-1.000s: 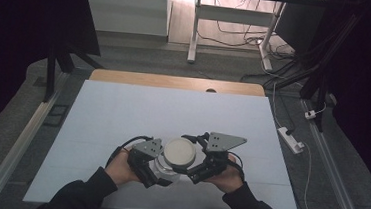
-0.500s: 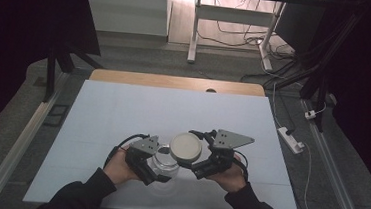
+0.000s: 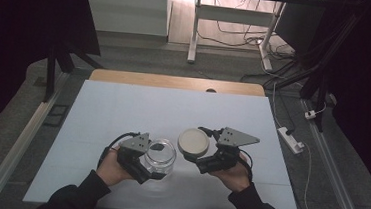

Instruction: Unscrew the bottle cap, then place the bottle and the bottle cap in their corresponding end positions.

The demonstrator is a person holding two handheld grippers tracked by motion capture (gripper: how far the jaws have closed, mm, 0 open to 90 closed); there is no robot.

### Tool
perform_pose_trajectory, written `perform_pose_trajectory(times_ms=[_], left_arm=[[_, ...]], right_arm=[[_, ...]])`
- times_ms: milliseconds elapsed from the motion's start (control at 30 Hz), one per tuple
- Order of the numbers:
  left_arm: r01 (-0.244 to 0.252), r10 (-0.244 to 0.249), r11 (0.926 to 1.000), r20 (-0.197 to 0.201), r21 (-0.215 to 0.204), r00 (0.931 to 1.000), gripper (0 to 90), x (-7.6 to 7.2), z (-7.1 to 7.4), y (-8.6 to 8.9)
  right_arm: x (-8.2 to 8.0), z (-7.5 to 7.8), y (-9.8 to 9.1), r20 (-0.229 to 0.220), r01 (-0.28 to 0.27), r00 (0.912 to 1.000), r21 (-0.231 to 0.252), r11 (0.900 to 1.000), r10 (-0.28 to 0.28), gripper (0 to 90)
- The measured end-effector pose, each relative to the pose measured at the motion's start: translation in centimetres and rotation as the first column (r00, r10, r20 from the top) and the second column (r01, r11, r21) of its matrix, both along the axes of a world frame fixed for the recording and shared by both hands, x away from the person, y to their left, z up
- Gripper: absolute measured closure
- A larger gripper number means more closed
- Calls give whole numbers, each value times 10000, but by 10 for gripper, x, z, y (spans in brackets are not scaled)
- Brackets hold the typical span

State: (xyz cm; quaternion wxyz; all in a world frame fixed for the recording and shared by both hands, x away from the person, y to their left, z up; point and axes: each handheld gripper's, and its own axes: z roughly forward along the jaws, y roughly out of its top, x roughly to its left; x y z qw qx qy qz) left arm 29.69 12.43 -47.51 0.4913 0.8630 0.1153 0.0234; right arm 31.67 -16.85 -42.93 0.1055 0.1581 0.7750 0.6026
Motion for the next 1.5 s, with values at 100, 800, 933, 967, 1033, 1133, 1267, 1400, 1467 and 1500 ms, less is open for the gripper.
perform_pose_trajectory(times_ms=[100,800,933,967,1033,1133,1267,1400,1467,1500], left_arm=[[-43,43,10000,3,-44,10000,73,-1,1,2],[-1025,1025,9947,25,-61,9947,72,15,-2,10],[-1302,1302,9915,87,11,9915,72,22,-2,9],[-1356,1356,9908,104,9,9907,72,24,-2,9],[-1434,1434,9897,77,-49,9896,72,28,-2,9],[-1584,1584,9873,81,-77,9873,72,35,-4,9],[-1728,1729,9849,17,-93,9849,72,44,-7,9],[-1863,1864,9824,79,-93,9824,72,52,-9,7],[-1922,1924,9812,81,-159,9813,72,56,-9,7],[-1949,1951,9807,76,-182,9808,72,58,-10,6]], right_arm=[[2,-2,-2,-17,156,9999,-60,9999,-156,77],[5,-15,-4,-43,585,9983,-242,9980,-586,76],[3,-17,-4,-73,588,9982,-206,9981,-590,76],[2,-18,-5,-76,577,9983,-187,9982,-578,76],[0,-19,-5,-112,562,9983,-211,9982,-564,76],[-3,-22,-5,-173,499,9986,-242,9985,-503,76],[-6,-25,-4,-254,369,9990,-256,9990,-375,76],[-8,-28,-2,-274,285,9992,-361,9989,-295,76],[-10,-30,-2,-300,236,9992,-404,9989,-248,76],[-10,-31,-2,-311,231,9992,-395,9990,-243,76]])
